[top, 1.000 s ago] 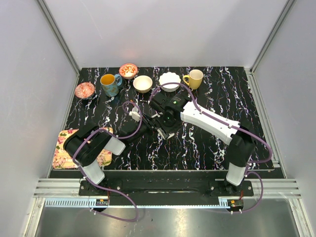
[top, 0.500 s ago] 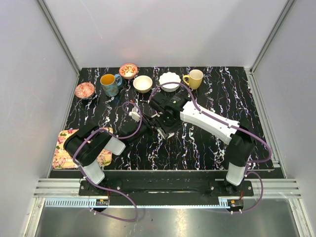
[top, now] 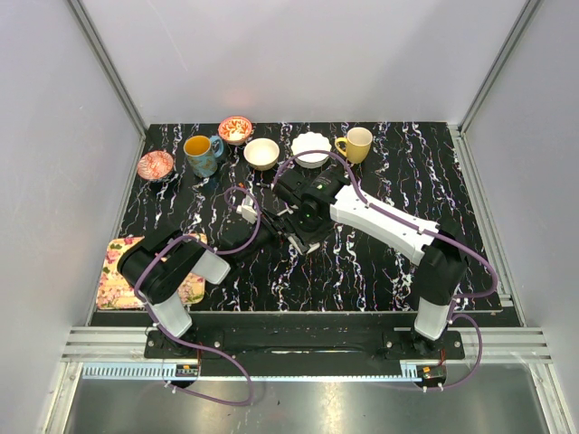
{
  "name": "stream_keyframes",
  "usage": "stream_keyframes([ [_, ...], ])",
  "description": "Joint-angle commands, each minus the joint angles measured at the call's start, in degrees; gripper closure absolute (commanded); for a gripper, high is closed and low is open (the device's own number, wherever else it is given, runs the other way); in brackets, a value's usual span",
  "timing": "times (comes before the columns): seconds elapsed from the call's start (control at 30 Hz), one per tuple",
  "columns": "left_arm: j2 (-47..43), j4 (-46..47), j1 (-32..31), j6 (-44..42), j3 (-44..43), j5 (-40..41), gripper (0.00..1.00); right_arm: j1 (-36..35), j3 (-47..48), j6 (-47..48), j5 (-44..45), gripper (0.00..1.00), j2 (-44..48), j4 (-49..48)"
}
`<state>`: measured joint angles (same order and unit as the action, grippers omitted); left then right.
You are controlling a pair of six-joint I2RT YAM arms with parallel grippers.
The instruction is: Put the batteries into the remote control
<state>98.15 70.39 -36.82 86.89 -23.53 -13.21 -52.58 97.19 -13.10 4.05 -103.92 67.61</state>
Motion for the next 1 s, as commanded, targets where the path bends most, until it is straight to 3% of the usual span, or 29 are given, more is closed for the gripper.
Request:
stream_keyframes([
  [0.0,-0.3,25.0,-1.6,2.1,-2.3,-0.7,1.00,-0.2,2.6,-0.9,0.9,0.67,1.0,-4.9],
  [0.43,-0.4,25.0,-1.6,2.1,-2.4,-0.9,1.00,-0.2,3.2,-1.0,1.7,0.58,1.0,-4.8],
  [0.97,-0.2,25.0,-1.4,2.3,-3.3,-1.4,1.00,-0.2,3.4,-0.9,2.4,0.40,1.3,-4.2],
])
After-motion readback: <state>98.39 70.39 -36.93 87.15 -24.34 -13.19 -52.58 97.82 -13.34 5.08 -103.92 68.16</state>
